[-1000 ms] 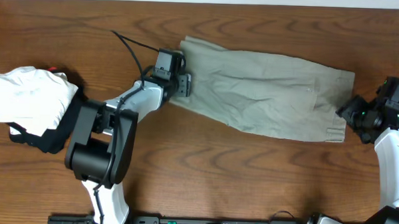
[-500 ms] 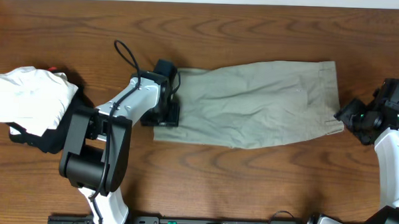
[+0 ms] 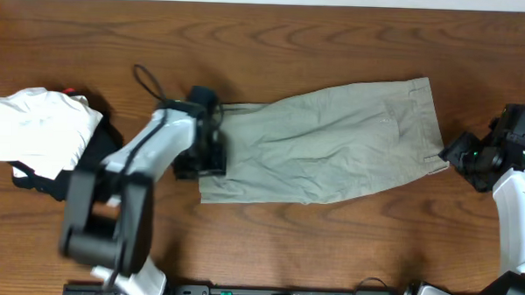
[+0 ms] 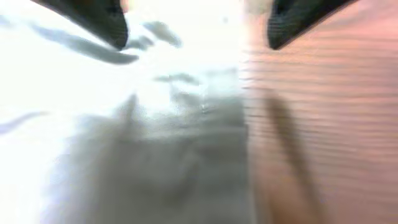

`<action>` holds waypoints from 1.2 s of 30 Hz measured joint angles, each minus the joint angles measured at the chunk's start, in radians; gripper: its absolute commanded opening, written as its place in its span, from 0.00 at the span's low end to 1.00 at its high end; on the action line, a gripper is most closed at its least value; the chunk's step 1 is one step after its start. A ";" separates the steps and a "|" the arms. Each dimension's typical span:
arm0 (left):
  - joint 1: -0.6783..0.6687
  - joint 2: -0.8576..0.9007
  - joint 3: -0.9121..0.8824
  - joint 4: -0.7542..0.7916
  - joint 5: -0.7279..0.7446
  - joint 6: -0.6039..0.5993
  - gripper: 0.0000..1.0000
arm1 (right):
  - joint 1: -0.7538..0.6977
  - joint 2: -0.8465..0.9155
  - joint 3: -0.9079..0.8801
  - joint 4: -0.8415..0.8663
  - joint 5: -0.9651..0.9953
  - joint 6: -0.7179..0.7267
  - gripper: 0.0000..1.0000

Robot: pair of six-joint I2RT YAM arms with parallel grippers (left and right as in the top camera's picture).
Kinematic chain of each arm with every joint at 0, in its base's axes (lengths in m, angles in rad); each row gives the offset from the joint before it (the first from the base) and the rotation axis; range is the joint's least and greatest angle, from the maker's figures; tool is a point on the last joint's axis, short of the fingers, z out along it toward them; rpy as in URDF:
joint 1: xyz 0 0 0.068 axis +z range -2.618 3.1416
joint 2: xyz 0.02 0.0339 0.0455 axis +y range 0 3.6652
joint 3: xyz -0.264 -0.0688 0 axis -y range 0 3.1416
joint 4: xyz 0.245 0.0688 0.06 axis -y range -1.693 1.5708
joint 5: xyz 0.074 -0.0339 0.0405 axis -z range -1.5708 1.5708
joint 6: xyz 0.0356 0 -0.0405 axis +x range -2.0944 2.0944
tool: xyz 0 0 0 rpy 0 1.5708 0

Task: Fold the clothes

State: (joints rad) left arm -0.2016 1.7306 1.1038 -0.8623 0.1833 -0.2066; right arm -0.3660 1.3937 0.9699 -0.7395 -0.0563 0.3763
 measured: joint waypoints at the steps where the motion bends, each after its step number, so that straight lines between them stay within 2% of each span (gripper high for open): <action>1: 0.015 -0.045 0.000 0.009 0.002 0.000 0.99 | 0.000 0.000 0.000 -0.001 0.000 0.000 0.66; 5: 0.077 -0.203 0.005 0.023 0.002 -0.005 0.99 | 0.000 0.000 0.000 -0.002 0.000 -0.003 0.66; 8: 0.106 -0.218 0.005 0.023 0.002 -0.006 0.99 | 0.000 0.000 0.000 -0.002 0.000 -0.003 0.66; 19: 0.131 0.021 -0.028 0.150 0.147 -0.005 0.99 | 0.000 0.000 0.000 -0.009 0.000 -0.003 0.66; 24: 0.134 0.110 -0.017 0.187 0.243 -0.007 0.91 | 0.000 0.000 0.000 -0.010 0.000 -0.003 0.66; 28: 0.139 0.142 -0.003 0.171 0.347 -0.007 0.70 | 0.000 0.000 0.000 -0.010 0.000 -0.003 0.66; 32: 0.141 0.171 -0.010 0.172 0.432 -0.010 0.42 | 0.000 0.000 -0.001 -0.011 0.000 -0.003 0.66; 33: 0.142 0.177 -0.014 0.174 0.446 -0.006 0.35 | 0.000 0.000 -0.002 -0.011 0.000 -0.003 0.66; 34: 0.141 0.181 -0.018 0.175 0.456 -0.011 0.20 | 0.000 0.000 -0.002 -0.011 0.000 -0.003 0.66; 35: 0.140 0.185 -0.022 0.179 0.462 -0.011 0.10 | 0.000 0.000 -0.002 -0.011 0.000 -0.003 0.66; 36: 0.140 0.192 -0.027 0.185 0.465 -0.007 0.06 | 0.000 0.000 -0.002 -0.011 0.000 -0.003 0.66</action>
State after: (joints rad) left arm -0.0616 1.9221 1.0767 -0.6769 0.6487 -0.2134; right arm -0.3660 1.3937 0.9680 -0.7509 -0.0563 0.3729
